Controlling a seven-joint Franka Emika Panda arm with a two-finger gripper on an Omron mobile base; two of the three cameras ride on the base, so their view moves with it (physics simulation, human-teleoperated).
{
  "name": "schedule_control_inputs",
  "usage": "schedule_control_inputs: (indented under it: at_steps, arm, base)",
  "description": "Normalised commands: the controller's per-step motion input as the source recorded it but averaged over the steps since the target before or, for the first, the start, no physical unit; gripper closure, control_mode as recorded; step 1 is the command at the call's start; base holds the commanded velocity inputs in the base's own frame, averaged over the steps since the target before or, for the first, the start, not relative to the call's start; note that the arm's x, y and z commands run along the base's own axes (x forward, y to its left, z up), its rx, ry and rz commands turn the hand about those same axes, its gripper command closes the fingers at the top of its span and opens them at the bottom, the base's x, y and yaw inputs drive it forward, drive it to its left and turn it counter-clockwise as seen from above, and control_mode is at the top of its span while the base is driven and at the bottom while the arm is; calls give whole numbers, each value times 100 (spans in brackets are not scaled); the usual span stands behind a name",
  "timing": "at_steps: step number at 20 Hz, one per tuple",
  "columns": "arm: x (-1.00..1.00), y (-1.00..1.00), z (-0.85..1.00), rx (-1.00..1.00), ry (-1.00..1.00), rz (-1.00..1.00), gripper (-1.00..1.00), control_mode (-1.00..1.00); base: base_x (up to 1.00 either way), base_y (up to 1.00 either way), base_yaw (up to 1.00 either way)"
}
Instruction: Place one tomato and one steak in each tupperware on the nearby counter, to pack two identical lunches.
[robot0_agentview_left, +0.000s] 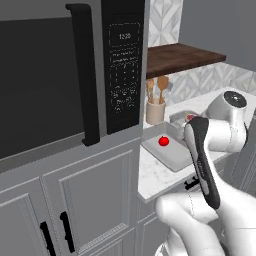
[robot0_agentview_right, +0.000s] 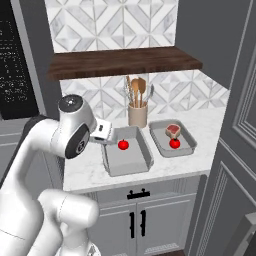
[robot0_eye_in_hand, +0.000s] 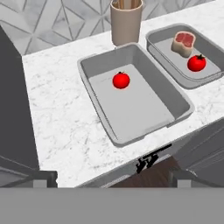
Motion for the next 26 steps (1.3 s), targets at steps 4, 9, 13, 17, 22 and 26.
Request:
schedule_control_inputs:
  at_steps: [4, 9, 13, 17, 22, 26]
  arm:
    - [-84, 26, 65, 0, -25, 0, -100, -100]
    - [-59, 10, 34, 0, -14, 0, -100, 100]
    - [0, 0, 0, 0, 0, 0, -100, 100]
    - [0, 0, 0, 0, 0, 0, -100, 100]
    - [0, 0, 0, 0, 0, 0, -100, 100]
    - [0, 0, 0, 0, 0, 0, -100, 100]
  base:
    - [0, 0, 0]
    - [-40, 9, 0]
    - [-100, 34, 0]
    - [-100, 44, 0]
    - [-100, 23, 0]
    - [-90, -25, -38]
